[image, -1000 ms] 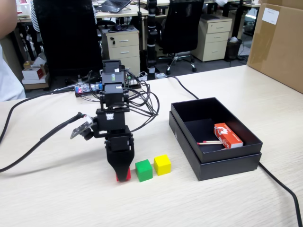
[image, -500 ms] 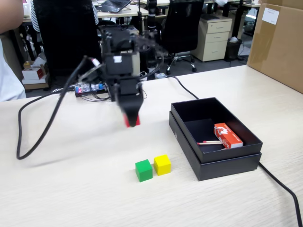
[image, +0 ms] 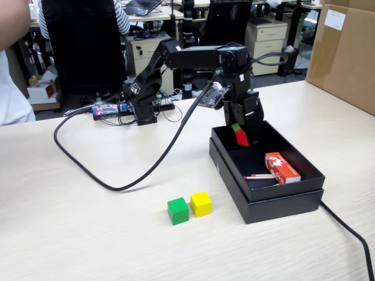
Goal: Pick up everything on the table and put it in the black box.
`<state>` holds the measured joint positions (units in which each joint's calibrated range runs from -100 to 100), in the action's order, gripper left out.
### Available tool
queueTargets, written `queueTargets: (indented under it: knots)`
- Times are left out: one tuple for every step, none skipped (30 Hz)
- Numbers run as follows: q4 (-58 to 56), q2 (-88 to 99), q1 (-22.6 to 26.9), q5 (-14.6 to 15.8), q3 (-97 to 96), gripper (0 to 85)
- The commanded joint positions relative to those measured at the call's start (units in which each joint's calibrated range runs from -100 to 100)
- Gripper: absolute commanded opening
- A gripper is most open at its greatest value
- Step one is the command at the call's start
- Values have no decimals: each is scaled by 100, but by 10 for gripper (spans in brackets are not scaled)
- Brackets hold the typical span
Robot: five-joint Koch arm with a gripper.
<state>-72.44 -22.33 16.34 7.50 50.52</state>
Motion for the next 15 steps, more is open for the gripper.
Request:
queueTargets:
  knots:
    - [8, -251, 5, 20, 378, 9]
    - [17, -412, -5, 34, 433, 9]
    - [8, -469, -10, 39, 460, 9]
    - [8, -550, -20, 44, 487, 9]
    - [8, -607, -24, 49, 496, 9]
    - [8, -710, -49, 78, 478, 9]
    - [8, -722, -59, 117, 460, 11]
    - [8, -710, -63, 161, 442, 27]
    - [-1, -664, -63, 166, 360, 130]
    - [-18, -584, -59, 166, 242, 234]
    - [-44, -492, -54, 166, 170, 282]
    - [-52, -366, -54, 166, 97, 314]
    - [-52, -217, -54, 166, 16, 358]
    - [-52, -114, -54, 166, -21, 396]
    - [-52, -22, -59, 166, -48, 427]
